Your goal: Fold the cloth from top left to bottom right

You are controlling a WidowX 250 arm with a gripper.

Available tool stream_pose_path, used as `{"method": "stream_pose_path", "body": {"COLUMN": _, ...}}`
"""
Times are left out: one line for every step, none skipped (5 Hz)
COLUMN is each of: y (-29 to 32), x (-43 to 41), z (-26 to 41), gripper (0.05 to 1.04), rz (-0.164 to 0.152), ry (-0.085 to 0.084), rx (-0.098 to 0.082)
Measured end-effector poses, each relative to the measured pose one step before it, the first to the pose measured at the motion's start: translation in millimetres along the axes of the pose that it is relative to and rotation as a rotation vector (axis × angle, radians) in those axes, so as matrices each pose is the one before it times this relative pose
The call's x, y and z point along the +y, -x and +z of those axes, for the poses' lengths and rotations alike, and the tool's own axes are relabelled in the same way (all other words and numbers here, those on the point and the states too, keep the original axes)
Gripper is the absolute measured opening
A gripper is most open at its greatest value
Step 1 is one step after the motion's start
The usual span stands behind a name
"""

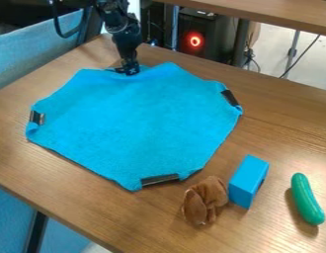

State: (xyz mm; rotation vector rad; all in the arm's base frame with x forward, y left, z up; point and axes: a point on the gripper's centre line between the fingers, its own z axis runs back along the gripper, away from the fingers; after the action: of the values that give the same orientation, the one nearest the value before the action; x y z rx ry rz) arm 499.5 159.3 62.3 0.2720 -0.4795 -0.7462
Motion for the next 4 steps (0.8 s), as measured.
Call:
{"method": "stream_pose_path", "body": {"y": 1.04, "x": -0.60, "z": -2.33, "gripper": 0.958, "rz": 0.0075, "ry": 0.0001, "rx": 0.0127}}
{"method": "stream_pose_path", "body": {"y": 1.92, "x": -0.04, "z": -1.81, "gripper": 0.674, "rz": 0.0149, "ry": 0.0001, "rx": 0.0109}}
{"method": "stream_pose_path", "body": {"y": -0.81, "x": -0.13, "z": -0.27, "gripper": 0.370, "rz": -0.0098, "ry": -0.0006, "rx": -0.0061}}
{"method": "stream_pose_path", "body": {"y": 1.92, "x": -4.80, "z": -3.50, "gripper": 0.160, "rz": 0.0015, "ry": 0.0163, "rx": -0.0128}}
